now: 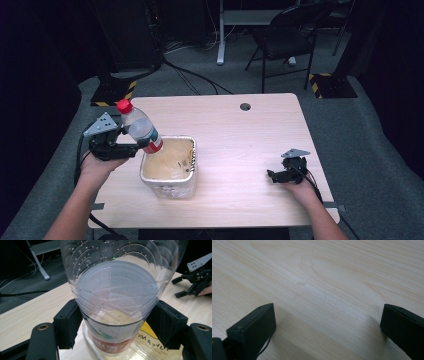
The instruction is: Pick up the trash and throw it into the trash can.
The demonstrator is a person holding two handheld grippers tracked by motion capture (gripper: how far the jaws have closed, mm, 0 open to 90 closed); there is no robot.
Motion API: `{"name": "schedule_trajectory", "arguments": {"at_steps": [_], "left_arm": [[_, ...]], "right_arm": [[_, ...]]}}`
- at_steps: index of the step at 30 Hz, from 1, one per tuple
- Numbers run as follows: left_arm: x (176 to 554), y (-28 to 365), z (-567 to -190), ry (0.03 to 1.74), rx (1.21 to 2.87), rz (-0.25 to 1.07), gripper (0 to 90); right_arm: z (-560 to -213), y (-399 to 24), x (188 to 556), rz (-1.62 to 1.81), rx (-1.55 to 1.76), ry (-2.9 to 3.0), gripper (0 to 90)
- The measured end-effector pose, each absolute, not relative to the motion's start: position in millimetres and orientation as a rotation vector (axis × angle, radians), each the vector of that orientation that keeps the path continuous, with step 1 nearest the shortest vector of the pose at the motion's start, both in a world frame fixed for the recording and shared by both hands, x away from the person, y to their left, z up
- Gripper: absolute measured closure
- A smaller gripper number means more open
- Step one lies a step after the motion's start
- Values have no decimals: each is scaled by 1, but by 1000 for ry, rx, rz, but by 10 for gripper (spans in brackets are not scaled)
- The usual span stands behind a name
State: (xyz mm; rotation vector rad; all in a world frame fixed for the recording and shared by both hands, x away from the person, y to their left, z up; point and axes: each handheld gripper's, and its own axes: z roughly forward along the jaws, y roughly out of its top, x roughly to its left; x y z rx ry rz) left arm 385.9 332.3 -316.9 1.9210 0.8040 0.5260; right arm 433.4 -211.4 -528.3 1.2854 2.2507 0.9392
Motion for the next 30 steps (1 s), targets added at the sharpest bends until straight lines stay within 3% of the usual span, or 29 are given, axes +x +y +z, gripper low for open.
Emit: {"name": "schedule_trajectory", "arguments": {"at_steps": [30], "left_arm": [[386, 307, -383, 801, 2011, 471, 294]], "right_arm": [[-528, -211, 433, 941, 1293, 2251, 0]]}}
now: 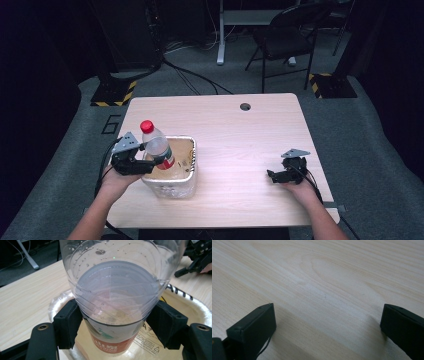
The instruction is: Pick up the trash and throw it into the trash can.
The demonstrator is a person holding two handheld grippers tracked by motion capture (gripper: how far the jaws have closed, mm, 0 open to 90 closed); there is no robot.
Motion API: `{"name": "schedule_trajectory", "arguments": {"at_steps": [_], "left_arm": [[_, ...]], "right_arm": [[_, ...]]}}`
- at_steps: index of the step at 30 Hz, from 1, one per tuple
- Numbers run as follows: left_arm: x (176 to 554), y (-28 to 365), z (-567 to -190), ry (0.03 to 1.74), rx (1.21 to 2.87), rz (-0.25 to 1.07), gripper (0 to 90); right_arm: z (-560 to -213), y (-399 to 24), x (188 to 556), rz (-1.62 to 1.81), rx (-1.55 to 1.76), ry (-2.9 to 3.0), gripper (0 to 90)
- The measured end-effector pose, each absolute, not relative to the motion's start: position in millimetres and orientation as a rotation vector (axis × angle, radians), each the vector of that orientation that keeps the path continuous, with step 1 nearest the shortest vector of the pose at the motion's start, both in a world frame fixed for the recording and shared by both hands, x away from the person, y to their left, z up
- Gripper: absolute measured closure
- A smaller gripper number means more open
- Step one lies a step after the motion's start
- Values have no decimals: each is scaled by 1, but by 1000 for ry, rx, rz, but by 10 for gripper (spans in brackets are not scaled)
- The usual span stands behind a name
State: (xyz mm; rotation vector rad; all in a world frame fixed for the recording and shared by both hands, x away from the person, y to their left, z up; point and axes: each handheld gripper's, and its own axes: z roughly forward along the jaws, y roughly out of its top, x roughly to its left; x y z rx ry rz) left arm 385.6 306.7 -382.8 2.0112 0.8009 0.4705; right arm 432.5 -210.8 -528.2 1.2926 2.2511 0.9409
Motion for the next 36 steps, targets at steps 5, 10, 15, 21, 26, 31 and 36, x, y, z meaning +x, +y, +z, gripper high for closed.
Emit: {"name": "schedule_trajectory", "arguments": {"at_steps": [5, 10, 15, 21, 26, 31, 36], "left_arm": [[389, 304, -393, 816, 2025, 449, 294], [393, 302, -399, 826, 2048, 432, 293], [394, 297, -402, 823, 2068, 422, 293], [396, 296, -406, 834, 2081, 410, 292], [396, 296, -406, 839, 2085, 405, 292], [398, 296, -408, 853, 2087, 401, 289], [401, 296, -410, 863, 2090, 396, 287]], "right_arm": [[-528, -211, 432, 941, 1291, 2252, 0], [-528, -211, 432, 941, 1292, 2252, 0], [-528, -211, 432, 941, 1291, 2252, 0], [-528, -211, 432, 941, 1291, 2252, 0], [-528, -211, 432, 942, 1292, 2252, 0], [-528, -211, 432, 941, 1291, 2252, 0], [-528, -211, 432, 942, 1291, 2252, 0]]}}
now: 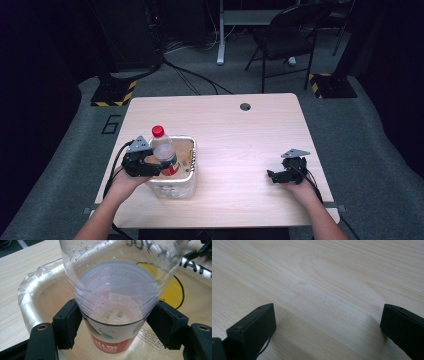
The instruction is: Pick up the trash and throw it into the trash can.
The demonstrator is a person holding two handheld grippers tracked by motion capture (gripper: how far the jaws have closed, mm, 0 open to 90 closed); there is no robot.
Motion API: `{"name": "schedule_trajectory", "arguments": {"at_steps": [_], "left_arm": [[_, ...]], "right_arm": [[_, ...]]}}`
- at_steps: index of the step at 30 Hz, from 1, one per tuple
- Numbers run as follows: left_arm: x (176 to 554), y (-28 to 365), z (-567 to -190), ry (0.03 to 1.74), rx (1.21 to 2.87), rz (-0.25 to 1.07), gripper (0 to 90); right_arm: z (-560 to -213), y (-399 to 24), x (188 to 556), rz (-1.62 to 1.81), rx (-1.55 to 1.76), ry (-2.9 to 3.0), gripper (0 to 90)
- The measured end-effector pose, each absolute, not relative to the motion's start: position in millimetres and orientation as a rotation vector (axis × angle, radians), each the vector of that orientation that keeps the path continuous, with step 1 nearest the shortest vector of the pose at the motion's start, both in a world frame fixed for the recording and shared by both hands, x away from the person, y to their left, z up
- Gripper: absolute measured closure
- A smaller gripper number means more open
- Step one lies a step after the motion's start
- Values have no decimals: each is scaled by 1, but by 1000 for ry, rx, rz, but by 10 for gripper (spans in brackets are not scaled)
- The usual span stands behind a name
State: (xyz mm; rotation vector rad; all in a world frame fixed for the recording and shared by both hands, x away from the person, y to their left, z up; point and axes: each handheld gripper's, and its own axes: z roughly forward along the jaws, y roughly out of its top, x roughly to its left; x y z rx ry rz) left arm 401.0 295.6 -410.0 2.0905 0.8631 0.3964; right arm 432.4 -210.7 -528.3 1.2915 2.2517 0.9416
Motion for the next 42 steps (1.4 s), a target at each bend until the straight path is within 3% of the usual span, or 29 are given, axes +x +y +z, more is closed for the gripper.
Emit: {"name": "schedule_trajectory", "arguments": {"at_steps": [14, 25, 42], "left_arm": [[402, 294, -411, 865, 2092, 392, 283], [396, 297, -402, 856, 2063, 415, 225], [383, 336, -386, 919, 1995, 500, 227]], "right_arm": [[-528, -211, 432, 942, 1291, 2252, 0], [-528, -211, 432, 942, 1291, 2252, 0], [-528, -211, 432, 942, 1291, 2252, 0]]}}
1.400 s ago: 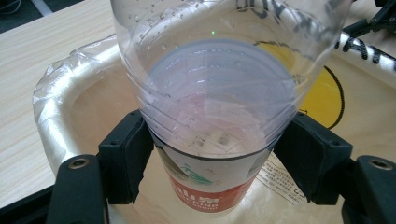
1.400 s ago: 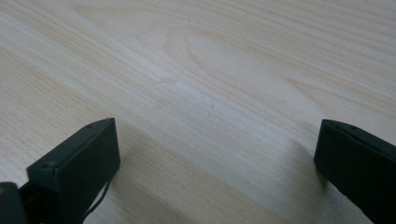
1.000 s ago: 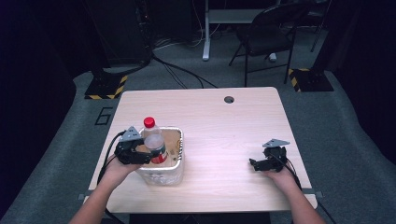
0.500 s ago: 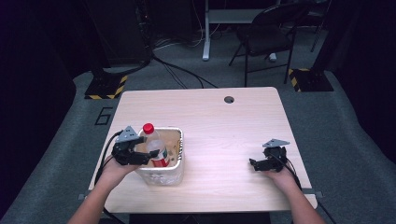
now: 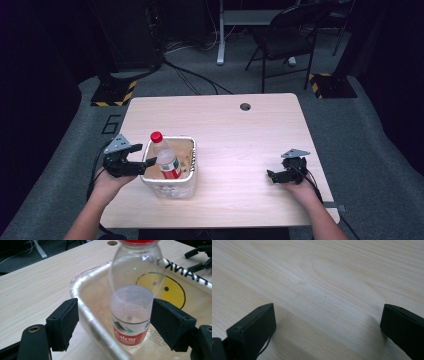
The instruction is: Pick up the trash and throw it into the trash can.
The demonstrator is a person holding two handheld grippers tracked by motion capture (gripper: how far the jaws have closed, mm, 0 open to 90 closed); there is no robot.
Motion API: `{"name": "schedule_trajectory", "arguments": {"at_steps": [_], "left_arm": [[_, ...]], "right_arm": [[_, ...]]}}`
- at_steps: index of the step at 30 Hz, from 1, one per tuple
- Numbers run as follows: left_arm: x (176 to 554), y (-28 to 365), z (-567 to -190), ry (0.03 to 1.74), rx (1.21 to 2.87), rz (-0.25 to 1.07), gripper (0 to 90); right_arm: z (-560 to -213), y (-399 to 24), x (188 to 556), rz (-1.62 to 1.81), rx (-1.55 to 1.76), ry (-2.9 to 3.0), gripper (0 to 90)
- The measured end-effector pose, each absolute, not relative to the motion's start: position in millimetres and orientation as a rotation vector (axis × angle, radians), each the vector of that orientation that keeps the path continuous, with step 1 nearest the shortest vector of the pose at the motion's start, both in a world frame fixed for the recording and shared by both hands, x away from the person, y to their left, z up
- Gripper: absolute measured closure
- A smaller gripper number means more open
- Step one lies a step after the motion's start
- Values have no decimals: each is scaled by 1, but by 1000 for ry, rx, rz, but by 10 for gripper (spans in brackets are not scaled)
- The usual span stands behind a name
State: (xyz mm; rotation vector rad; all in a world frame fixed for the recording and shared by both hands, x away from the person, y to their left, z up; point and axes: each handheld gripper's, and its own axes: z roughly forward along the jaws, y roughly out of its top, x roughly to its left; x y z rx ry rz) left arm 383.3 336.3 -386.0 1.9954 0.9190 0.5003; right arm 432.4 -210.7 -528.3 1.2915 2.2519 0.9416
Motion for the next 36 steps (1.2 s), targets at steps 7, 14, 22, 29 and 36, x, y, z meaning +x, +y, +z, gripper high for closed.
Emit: {"name": "schedule_trajectory", "arguments": {"at_steps": [7, 14, 22, 29, 36], "left_arm": [[385, 351, -389, 983, 1964, 521, 228], [389, 362, -391, 1055, 1915, 549, 231], [392, 377, -393, 1126, 1870, 594, 233], [397, 388, -400, 1199, 1846, 626, 235], [401, 393, -415, 1240, 1833, 612, 236]], "right_arm": [[-528, -211, 432, 941, 1291, 2252, 0], [-528, -211, 432, 941, 1291, 2252, 0], [-528, -211, 432, 942, 1292, 2252, 0], [-528, -211, 432, 941, 1291, 2252, 0], [-528, -211, 432, 942, 1291, 2252, 0]]}}
